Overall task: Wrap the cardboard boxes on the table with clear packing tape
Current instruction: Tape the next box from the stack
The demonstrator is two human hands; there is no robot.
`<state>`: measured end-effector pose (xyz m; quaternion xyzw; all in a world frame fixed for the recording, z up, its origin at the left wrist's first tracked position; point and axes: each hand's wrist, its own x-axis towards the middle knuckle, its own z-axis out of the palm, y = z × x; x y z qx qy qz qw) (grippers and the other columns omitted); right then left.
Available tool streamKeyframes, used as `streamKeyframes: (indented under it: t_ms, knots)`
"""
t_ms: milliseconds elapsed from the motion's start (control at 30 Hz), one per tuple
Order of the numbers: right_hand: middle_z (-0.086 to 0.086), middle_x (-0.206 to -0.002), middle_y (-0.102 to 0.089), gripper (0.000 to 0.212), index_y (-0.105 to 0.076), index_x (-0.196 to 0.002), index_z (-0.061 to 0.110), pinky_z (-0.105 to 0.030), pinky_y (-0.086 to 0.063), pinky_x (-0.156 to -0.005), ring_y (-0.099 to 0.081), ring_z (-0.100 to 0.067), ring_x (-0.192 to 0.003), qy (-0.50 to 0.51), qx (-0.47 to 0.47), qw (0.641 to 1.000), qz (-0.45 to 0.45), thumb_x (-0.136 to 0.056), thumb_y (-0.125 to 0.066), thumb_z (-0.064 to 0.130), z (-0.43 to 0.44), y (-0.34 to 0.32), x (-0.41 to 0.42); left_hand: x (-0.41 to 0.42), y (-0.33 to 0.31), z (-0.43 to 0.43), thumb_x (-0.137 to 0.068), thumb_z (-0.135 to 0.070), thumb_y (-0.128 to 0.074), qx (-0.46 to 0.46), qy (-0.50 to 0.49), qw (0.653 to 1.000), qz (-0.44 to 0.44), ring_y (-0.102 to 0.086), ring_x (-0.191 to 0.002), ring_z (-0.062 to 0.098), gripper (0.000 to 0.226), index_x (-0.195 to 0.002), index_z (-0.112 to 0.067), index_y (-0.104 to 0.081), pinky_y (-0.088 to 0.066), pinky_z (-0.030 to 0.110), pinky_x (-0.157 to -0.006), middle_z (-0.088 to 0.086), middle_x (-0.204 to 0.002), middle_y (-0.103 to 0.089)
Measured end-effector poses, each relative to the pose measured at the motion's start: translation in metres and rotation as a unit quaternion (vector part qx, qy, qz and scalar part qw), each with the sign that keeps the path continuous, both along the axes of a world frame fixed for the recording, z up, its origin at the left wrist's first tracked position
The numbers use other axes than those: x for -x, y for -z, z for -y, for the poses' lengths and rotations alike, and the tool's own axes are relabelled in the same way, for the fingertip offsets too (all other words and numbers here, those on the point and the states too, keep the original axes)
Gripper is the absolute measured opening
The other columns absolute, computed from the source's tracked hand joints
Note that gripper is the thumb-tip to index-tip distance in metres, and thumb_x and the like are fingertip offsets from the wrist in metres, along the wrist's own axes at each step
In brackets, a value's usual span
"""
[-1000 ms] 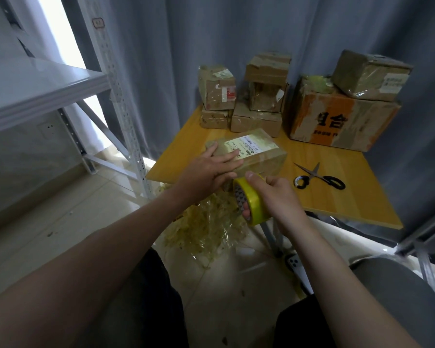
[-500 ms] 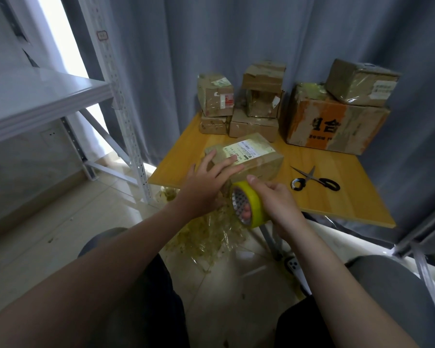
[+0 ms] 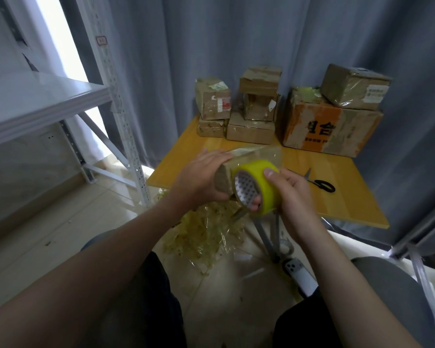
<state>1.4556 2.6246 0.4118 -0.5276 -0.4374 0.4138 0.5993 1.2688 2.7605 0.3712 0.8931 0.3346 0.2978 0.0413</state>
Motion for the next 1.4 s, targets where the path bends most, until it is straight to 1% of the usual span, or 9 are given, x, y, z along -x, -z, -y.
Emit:
streamKeyframes:
  t_ms: [100, 167, 333, 633, 733, 833, 967, 1133, 1400]
  knots:
    - [-0.01, -0.089, -0.077, 0.03, -0.074, -0.107, 0.009, -0.037, -0.06, -0.072, -0.074, -0.026, -0.083, 0.006, -0.057, 0.998, 0.032, -0.096, -0.067, 0.036, -0.017, -0.029, -0.001, -0.005, -0.016, 0.0, -0.065, -0.05, -0.091, 0.109, -0.005, 0.989, 0.098, -0.062, -0.108, 0.009, 0.087, -0.14, -0.024, -0.056, -0.057, 0.034, -0.09, -0.008, -0.123, -0.067]
    - [-0.005, -0.078, -0.077, 0.029, -0.07, -0.115, 0.002, -0.025, -0.057, -0.061, -0.074, -0.017, -0.07, -0.004, -0.07, 0.997, 0.037, -0.102, -0.061, 0.027, -0.033, -0.049, 0.005, -0.007, -0.018, -0.003, -0.064, -0.053, -0.089, 0.144, -0.024, 0.979, 0.144, -0.064, -0.1, 0.008, 0.078, -0.131, -0.026, -0.058, -0.058, 0.032, -0.082, -0.012, -0.113, -0.068]
    - [0.0, -0.064, -0.074, 0.033, -0.072, -0.106, 0.005, -0.017, -0.052, -0.051, -0.07, -0.009, -0.055, -0.005, -0.048, 0.993, 0.106, -0.104, -0.06, 0.035, -0.072, -0.071, 0.028, -0.008, -0.004, -0.013, -0.067, -0.046, -0.091, 0.257, -0.06, 0.936, 0.234, -0.071, -0.097, 0.001, 0.056, -0.113, -0.029, -0.064, -0.061, 0.037, -0.087, -0.013, -0.106, -0.075]
    - [-0.017, -0.081, -0.077, 0.053, -0.077, -0.094, 0.002, -0.044, -0.064, -0.077, -0.075, -0.032, -0.074, 0.017, 0.04, 0.981, 0.19, -0.095, -0.065, 0.054, -0.084, -0.09, 0.025, -0.009, 0.001, -0.025, -0.062, -0.045, -0.093, 0.334, -0.063, 0.89, 0.304, -0.073, -0.106, 0.01, 0.066, -0.119, -0.028, -0.067, -0.059, 0.047, -0.097, -0.01, -0.111, -0.077]
    - [-0.015, -0.087, -0.077, 0.049, -0.075, -0.101, 0.01, -0.046, -0.063, -0.082, -0.075, -0.03, -0.081, 0.007, 0.085, 0.974, 0.212, -0.095, -0.063, 0.057, -0.058, -0.073, 0.013, -0.008, -0.001, -0.027, -0.061, -0.047, -0.093, 0.332, -0.064, 0.895, 0.293, -0.072, -0.106, 0.007, 0.068, -0.12, -0.028, -0.066, -0.059, 0.043, -0.097, -0.011, -0.112, -0.077]
    - [-0.005, -0.062, -0.073, 0.047, -0.072, -0.089, 0.009, -0.025, -0.056, -0.052, -0.07, -0.017, -0.054, -0.01, 0.133, 0.973, 0.186, -0.1, -0.059, 0.053, -0.032, -0.042, 0.008, -0.008, -0.002, -0.029, -0.058, -0.052, -0.093, 0.327, -0.056, 0.899, 0.285, -0.072, -0.106, 0.004, 0.069, -0.117, -0.031, -0.065, -0.06, 0.039, -0.097, -0.012, -0.113, -0.076]
    - [-0.001, -0.057, -0.068, 0.049, -0.068, -0.073, 0.016, -0.034, -0.053, -0.061, -0.068, -0.019, -0.058, 0.033, 0.137, 0.966, 0.217, -0.097, -0.059, 0.058, -0.021, -0.004, 0.011, -0.007, -0.001, -0.03, -0.053, -0.058, -0.091, 0.32, -0.06, 0.91, 0.257, -0.072, -0.106, 0.005, 0.069, -0.111, -0.037, -0.061, -0.061, 0.039, -0.095, -0.012, -0.116, -0.074]
    - [-0.003, -0.051, -0.067, 0.042, -0.067, -0.085, 0.007, -0.019, -0.049, -0.043, -0.065, -0.014, -0.043, 0.003, 0.135, 0.981, 0.14, -0.102, -0.059, 0.045, -0.017, -0.002, 0.016, -0.001, -0.013, -0.03, -0.07, -0.047, -0.09, 0.284, -0.002, 0.937, 0.202, -0.063, -0.123, 0.013, 0.09, -0.143, -0.058, -0.04, -0.058, 0.041, -0.097, -0.008, -0.139, -0.059]
    - [-0.018, -0.061, -0.071, 0.044, -0.069, -0.101, -0.001, -0.025, -0.053, -0.044, -0.067, -0.024, -0.045, -0.01, 0.157, 0.984, 0.09, -0.101, -0.064, 0.042, -0.025, 0.0, 0.014, -0.004, -0.008, -0.028, -0.091, -0.033, -0.077, 0.087, 0.015, 0.989, 0.118, -0.048, -0.124, 0.007, 0.055, -0.143, -0.022, -0.061, -0.046, 0.024, -0.107, -0.005, -0.151, -0.032]
